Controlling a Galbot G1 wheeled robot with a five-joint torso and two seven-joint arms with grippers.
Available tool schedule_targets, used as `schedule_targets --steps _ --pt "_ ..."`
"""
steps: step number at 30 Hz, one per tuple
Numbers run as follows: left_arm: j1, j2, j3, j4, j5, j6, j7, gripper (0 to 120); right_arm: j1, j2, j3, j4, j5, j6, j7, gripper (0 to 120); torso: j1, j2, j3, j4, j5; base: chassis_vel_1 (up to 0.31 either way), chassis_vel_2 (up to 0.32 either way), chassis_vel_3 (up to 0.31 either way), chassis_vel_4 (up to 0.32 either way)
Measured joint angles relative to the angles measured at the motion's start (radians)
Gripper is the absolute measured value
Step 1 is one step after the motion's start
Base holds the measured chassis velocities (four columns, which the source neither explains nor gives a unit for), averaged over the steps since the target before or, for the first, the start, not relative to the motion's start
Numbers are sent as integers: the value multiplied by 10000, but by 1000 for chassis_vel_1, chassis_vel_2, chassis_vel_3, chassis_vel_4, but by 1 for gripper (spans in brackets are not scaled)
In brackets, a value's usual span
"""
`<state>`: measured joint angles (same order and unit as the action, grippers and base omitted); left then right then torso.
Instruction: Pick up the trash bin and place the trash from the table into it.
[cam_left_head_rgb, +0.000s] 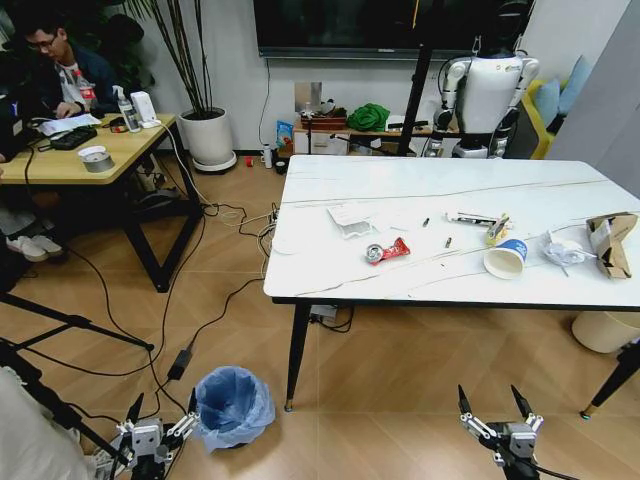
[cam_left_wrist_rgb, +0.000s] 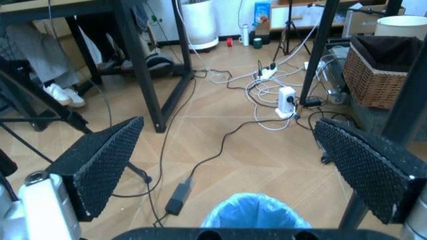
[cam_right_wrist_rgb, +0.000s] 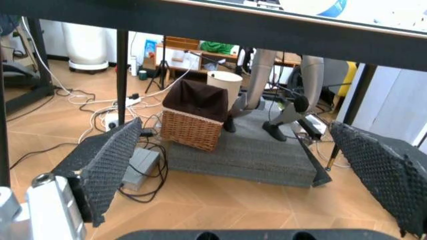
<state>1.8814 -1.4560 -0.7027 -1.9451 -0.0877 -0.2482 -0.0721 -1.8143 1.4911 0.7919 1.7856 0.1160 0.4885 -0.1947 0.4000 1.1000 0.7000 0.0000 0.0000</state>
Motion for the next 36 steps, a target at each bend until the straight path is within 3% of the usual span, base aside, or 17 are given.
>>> schedule_targets --steps 14,27,36 --pt "1 162 -38 -53 -210 -119 -463 100 141 128 -82 -108 -107 3 -15 100 0 0 0 0 -1 0 0 0 0" --pt "-379 312 -642 901 -447 -121 -1392 100 546 402 -228 -796 -273 -41 -46 100 0 0 0 0 0 0 0 0 0" --pt "-279 192 -674 912 -524 -289 -1435 100 656 458 -201 -859 -202 -38 -74 100 0 0 0 1 -1 0 0 0 0"
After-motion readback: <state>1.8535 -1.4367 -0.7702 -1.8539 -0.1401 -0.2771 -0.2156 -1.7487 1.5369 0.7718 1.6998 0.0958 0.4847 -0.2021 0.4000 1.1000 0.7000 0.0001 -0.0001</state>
